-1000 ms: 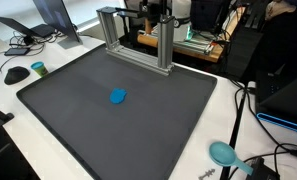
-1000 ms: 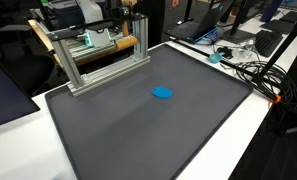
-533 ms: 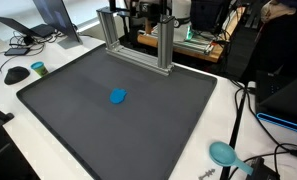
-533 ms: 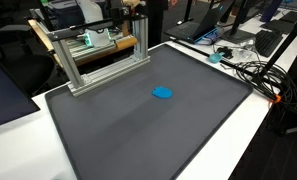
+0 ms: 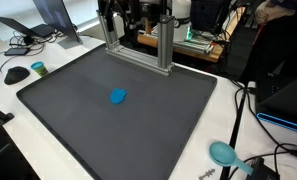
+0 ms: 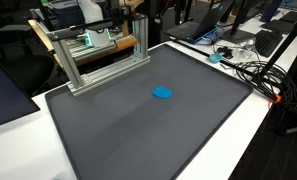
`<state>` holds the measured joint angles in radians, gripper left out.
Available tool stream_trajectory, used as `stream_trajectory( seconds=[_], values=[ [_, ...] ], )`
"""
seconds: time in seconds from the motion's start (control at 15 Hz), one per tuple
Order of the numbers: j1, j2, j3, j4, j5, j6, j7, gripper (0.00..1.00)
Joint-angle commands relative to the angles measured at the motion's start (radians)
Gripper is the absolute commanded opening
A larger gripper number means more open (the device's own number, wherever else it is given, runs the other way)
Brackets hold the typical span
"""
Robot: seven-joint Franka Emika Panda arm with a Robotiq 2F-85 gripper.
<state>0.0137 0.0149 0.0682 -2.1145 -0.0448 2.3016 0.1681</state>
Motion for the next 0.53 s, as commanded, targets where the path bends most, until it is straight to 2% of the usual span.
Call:
stream_trajectory(
  seconds=[0.0,0.47],
  values=[
    [0.01,-0.007,-0.011,-0.001,0.001,-0.002,-0.001,1.0],
    [0.01,-0.013,-0.011,-0.003,0.0,-0.003,-0.001,1.0]
  ],
)
